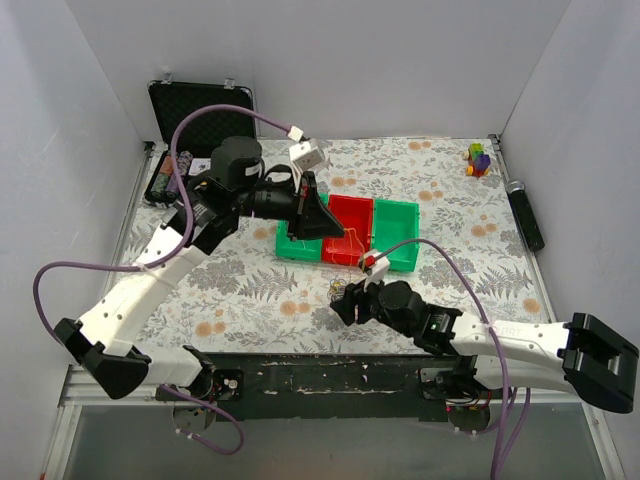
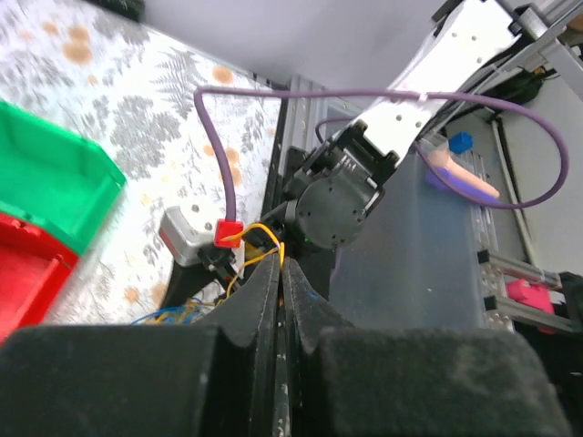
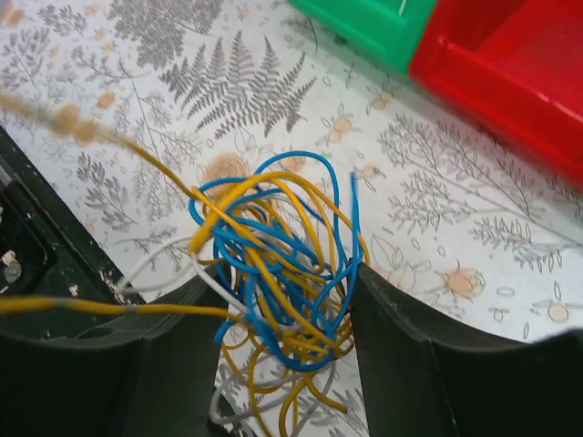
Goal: Untangle the cables
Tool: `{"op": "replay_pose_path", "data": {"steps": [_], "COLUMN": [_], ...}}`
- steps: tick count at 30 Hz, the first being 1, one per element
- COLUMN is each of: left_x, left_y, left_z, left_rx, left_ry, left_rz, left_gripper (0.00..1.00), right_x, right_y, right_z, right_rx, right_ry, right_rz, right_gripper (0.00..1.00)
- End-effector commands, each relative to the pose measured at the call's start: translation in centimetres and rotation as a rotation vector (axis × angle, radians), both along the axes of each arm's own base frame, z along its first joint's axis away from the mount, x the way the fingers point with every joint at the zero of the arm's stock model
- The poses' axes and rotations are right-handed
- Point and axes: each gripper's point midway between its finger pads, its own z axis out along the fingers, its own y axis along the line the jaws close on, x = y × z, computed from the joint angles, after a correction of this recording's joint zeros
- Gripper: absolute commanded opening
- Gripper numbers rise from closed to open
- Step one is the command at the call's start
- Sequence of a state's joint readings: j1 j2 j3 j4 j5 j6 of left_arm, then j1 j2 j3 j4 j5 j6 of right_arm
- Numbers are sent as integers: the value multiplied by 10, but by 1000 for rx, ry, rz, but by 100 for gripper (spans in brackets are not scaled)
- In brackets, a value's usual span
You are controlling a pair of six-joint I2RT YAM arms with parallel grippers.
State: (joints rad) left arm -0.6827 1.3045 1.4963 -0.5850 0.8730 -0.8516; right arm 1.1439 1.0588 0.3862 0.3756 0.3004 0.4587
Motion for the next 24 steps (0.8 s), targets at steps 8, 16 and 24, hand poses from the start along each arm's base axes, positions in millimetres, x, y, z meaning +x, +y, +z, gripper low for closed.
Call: {"op": "replay_pose_path", "data": {"steps": [8,16,24], "left_x": [19,33,37], "left_y": [25,51,73], "left_z": [103,179,221], "left_rx": [-110,-225,-307], "left_ry": [-397,-648,-773], "left_rz": [181,373,504], "left_gripper": [0,0,0], "right_x": [-18,-22,-24], "right_y": [-36,-43,-45], "right_z": [-36,-53,-64], "right_rx": [-13,-57,-97], "right_ry": [124,179,217], "right_rz": [-71,-91,-103], "right_gripper": [61,59,57]}}
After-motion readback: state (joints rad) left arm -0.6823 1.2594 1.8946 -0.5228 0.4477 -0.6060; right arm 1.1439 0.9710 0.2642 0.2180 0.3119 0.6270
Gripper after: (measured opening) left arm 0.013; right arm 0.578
